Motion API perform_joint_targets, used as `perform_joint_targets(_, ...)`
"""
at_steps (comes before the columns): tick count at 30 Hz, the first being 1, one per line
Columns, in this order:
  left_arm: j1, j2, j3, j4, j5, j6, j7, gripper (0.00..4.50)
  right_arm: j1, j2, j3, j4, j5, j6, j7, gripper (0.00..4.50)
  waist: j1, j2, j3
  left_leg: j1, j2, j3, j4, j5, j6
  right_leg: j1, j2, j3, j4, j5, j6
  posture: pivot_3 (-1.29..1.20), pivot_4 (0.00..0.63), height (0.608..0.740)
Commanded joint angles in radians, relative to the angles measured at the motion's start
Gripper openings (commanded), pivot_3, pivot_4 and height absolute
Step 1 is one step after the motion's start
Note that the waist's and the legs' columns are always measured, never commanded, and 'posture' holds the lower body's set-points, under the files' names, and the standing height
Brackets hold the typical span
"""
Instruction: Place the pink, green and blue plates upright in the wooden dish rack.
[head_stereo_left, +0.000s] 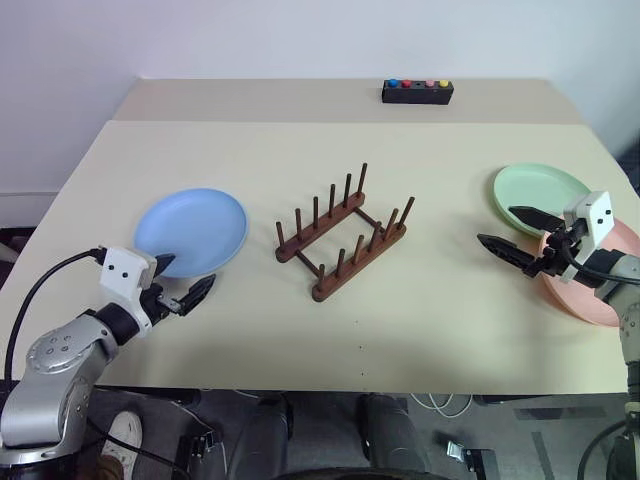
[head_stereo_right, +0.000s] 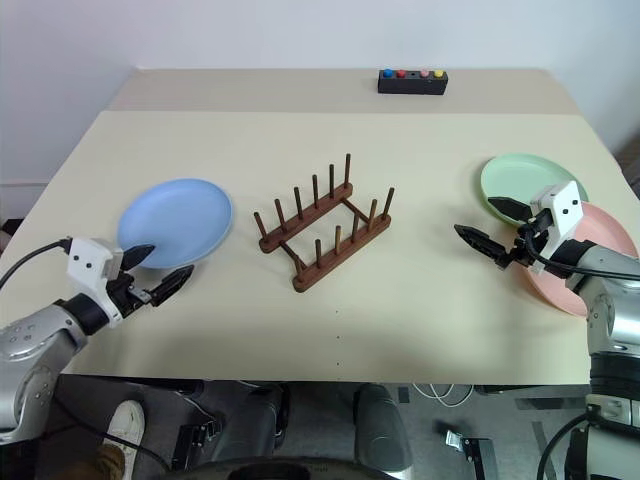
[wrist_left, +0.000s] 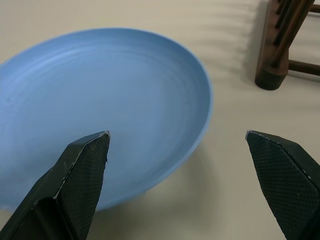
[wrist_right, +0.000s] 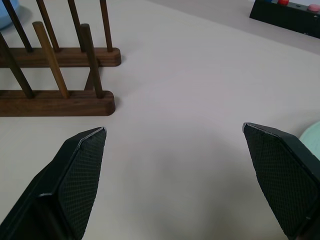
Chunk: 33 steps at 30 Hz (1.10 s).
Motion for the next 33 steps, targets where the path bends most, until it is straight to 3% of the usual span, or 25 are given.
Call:
perform_joint_targets(1,-0.003,-0.018,-0.005,-0.024,-0.002,-0.031,0.012,4.5,-0.025,-0.035,-0.021,0.004,-0.004,-0.02,0.004,4.47,0.0,0.0,0.0,0.0,0.0,0.0,0.0,0.0,0.0,0.0,0.0,0.0,0.0,0.0,0.0,0.0,0.15,0.734)
perform_joint_targets(17,0.031,-0.009,-0.069,-0.073,-0.033,-0.037,-0.051,4.5,0.028,-0.039,-0.029,-0.087,-0.007,0.017,-0.019,4.47,0.001,0.0,0.0,0.001,0.0,0.0,0.0,0.0,0.0,0.001,0.0,0.0,-0.001,0.0,0.0,0.0,0.15,0.734)
perform_joint_targets(21,0.061,0.038,-0.147,-0.101,-0.054,-0.013,-0.148,4.5,0.086,-0.009,-0.031,-0.19,0.001,0.034,-0.068,4.47,0.001,0.0,0.0,0.001,0.0,0.0,0.0,0.0,0.0,0.001,0.0,0.0,-0.001,0.0,0.0,0.0,0.15,0.734)
perform_joint_targets(25,-0.012,0.05,-0.278,-0.09,0.004,-0.026,-0.166,4.5,0.162,0.018,-0.032,-0.305,0.009,0.058,-0.109,4.47,0.007,0.001,0.0,0.001,0.0,0.0,0.0,0.0,0.0,0.002,0.0,0.0,-0.001,0.0,-0.001,0.0,0.15,0.734)
perform_joint_targets(28,-0.122,0.024,-0.44,-0.017,0.115,-0.027,-0.147,4.5,0.255,0.051,0.005,-0.441,0.026,0.086,-0.116,4.47,0.01,0.001,-0.001,0.001,0.0,0.0,0.001,0.0,0.0,0.003,0.0,0.0,-0.001,-0.001,-0.001,0.0,0.15,0.734)
perform_joint_targets(33,-0.201,-0.03,-0.511,0.073,0.142,-0.048,-0.151,4.5,0.336,0.114,0.068,-0.581,0.012,0.1,-0.176,4.47,0.0,0.001,-0.001,0.003,0.0,0.0,-0.001,0.0,0.0,0.003,0.0,0.0,-0.001,0.0,0.0,0.0,0.15,0.734)
